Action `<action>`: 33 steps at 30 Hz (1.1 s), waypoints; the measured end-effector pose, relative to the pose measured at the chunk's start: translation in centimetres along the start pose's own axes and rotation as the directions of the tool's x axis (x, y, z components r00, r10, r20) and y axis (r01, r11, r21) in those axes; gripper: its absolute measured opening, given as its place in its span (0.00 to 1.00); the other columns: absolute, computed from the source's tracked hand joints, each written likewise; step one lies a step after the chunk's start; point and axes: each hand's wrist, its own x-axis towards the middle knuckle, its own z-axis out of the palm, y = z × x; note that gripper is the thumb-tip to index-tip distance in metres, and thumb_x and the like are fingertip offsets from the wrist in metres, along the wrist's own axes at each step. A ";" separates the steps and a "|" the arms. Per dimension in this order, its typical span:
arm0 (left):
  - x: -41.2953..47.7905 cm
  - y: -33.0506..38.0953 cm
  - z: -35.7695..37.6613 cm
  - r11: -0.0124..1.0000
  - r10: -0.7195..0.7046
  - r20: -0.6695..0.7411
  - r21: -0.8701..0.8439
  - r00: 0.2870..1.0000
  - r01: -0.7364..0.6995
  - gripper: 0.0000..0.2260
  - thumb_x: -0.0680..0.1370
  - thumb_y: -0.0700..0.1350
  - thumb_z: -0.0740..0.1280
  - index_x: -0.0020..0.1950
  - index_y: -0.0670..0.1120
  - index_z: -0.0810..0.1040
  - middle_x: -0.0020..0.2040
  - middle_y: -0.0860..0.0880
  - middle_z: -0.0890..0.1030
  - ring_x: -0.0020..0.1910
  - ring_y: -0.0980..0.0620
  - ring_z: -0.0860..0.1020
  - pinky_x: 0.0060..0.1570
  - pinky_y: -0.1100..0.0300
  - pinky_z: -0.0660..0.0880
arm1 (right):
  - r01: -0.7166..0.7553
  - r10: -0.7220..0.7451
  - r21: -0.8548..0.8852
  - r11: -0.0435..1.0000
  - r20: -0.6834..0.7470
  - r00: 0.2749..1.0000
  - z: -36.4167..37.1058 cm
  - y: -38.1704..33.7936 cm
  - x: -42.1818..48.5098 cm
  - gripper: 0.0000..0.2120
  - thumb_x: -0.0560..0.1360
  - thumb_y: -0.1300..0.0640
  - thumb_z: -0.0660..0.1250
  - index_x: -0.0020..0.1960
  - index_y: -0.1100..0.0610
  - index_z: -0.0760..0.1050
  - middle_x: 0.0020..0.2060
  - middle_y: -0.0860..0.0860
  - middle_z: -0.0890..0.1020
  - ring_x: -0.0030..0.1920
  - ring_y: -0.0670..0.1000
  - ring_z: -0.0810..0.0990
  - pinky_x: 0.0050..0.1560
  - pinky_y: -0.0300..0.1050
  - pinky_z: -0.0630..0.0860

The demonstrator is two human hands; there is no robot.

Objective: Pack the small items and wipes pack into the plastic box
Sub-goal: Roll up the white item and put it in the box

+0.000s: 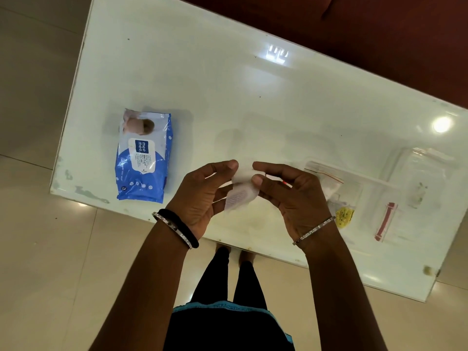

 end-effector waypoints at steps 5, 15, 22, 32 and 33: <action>-0.2 -0.2 0.4 0.997 -0.048 -0.016 0.068 0.999 0.049 0.16 0.64 0.50 0.73 0.47 0.45 0.84 0.46 0.45 0.87 0.43 0.48 0.85 0.36 0.60 0.81 | 0.053 -0.053 -0.042 0.998 -0.001 0.999 -0.3 0.5 -0.2 0.19 0.60 0.58 0.78 0.51 0.57 0.85 0.53 0.62 0.85 0.55 0.70 0.81 0.64 0.61 0.77; -0.4 -1.3 0.1 0.996 -0.011 0.045 0.083 0.999 0.007 0.13 0.70 0.36 0.72 0.52 0.46 0.81 0.51 0.43 0.84 0.47 0.48 0.85 0.40 0.59 0.81 | -0.135 0.135 0.015 0.991 0.006 0.991 -0.5 0.5 -0.7 0.18 0.65 0.50 0.75 0.52 0.57 0.84 0.49 0.58 0.86 0.45 0.55 0.87 0.41 0.43 0.83; -0.7 -1.6 0.2 1.000 0.022 0.048 0.008 0.999 -0.023 0.15 0.61 0.43 0.76 0.47 0.43 0.83 0.48 0.45 0.85 0.48 0.46 0.85 0.43 0.58 0.81 | -0.019 0.019 -0.002 1.000 0.048 0.999 -1.4 1.3 -1.2 0.20 0.60 0.57 0.78 0.52 0.58 0.84 0.47 0.55 0.87 0.47 0.55 0.86 0.51 0.50 0.83; -1.4 -3.5 1.1 0.994 0.018 0.050 0.104 0.999 -0.023 0.19 0.64 0.39 0.75 0.54 0.42 0.82 0.50 0.40 0.85 0.47 0.45 0.85 0.42 0.60 0.81 | -0.072 0.071 0.106 0.992 0.017 0.997 -3.0 2.0 -3.3 0.13 0.61 0.55 0.78 0.44 0.59 0.86 0.45 0.57 0.88 0.47 0.57 0.87 0.50 0.52 0.84; -1.4 -3.8 1.4 0.990 0.036 0.075 0.136 0.997 -0.046 0.18 0.66 0.37 0.75 0.55 0.42 0.81 0.51 0.40 0.85 0.48 0.45 0.85 0.44 0.59 0.81 | -0.084 0.084 0.098 0.992 0.002 0.996 -3.6 2.1 -3.6 0.11 0.63 0.58 0.77 0.45 0.59 0.85 0.44 0.57 0.88 0.45 0.56 0.86 0.47 0.50 0.84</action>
